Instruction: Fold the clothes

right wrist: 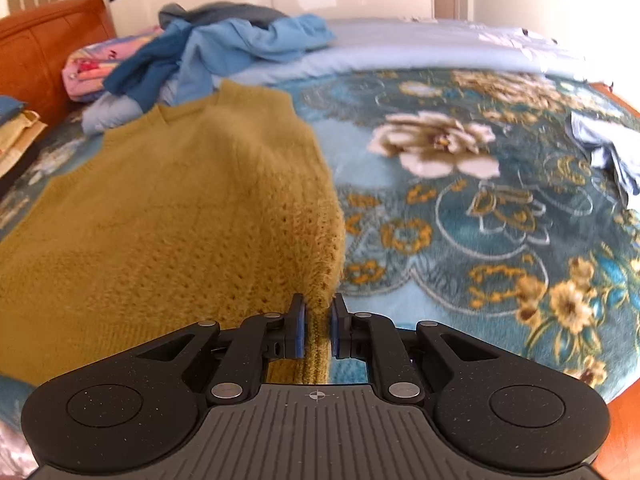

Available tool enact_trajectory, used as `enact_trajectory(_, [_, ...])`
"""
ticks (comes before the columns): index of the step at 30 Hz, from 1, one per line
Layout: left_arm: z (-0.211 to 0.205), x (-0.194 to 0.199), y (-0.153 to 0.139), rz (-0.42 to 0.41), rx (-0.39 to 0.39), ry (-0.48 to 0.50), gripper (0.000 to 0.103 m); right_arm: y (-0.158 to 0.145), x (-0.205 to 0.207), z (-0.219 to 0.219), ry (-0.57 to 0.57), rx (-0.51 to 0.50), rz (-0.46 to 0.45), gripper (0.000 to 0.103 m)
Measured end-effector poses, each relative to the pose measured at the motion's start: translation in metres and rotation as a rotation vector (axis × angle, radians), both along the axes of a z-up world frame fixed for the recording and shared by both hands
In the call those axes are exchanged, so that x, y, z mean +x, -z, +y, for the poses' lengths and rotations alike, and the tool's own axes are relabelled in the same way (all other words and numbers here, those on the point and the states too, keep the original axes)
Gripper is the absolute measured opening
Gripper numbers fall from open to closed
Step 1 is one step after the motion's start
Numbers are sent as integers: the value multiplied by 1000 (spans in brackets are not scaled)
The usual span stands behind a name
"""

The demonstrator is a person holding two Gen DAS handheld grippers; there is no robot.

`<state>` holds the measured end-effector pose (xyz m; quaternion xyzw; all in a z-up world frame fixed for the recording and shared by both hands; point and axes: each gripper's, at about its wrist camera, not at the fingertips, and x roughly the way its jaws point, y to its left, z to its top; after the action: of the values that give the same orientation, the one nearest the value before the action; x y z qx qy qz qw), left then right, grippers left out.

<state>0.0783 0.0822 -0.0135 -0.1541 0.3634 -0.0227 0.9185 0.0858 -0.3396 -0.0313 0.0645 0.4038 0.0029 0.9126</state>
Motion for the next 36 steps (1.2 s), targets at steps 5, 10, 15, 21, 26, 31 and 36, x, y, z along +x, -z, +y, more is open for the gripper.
enact_trajectory(5, [12, 8, -1, 28, -22, 49, 12, -6, 1, 5, -58, -34, 10, 18])
enact_trajectory(10, [25, 21, -26, -65, 88, 140, 56, -17, -5, -3, -99, -15, -19, 33])
enact_trajectory(15, [29, 78, -41, -140, 173, 184, 77, -32, 37, -18, -124, -21, -66, 58])
enact_trajectory(21, [13, 202, -46, -187, 145, 251, 87, -37, 154, 0, -318, -88, -96, 67])
enact_trajectory(26, [-8, 307, -34, -123, 232, 343, 87, -27, 270, 6, -419, -79, -77, 67])
enact_trajectory(31, [-18, 383, -9, -46, 234, 380, 87, -5, 361, 14, -449, -54, -45, 67])
enact_trajectory(36, [-25, 422, 11, -37, 242, 439, 87, 18, 410, 29, -524, -61, -29, 67])
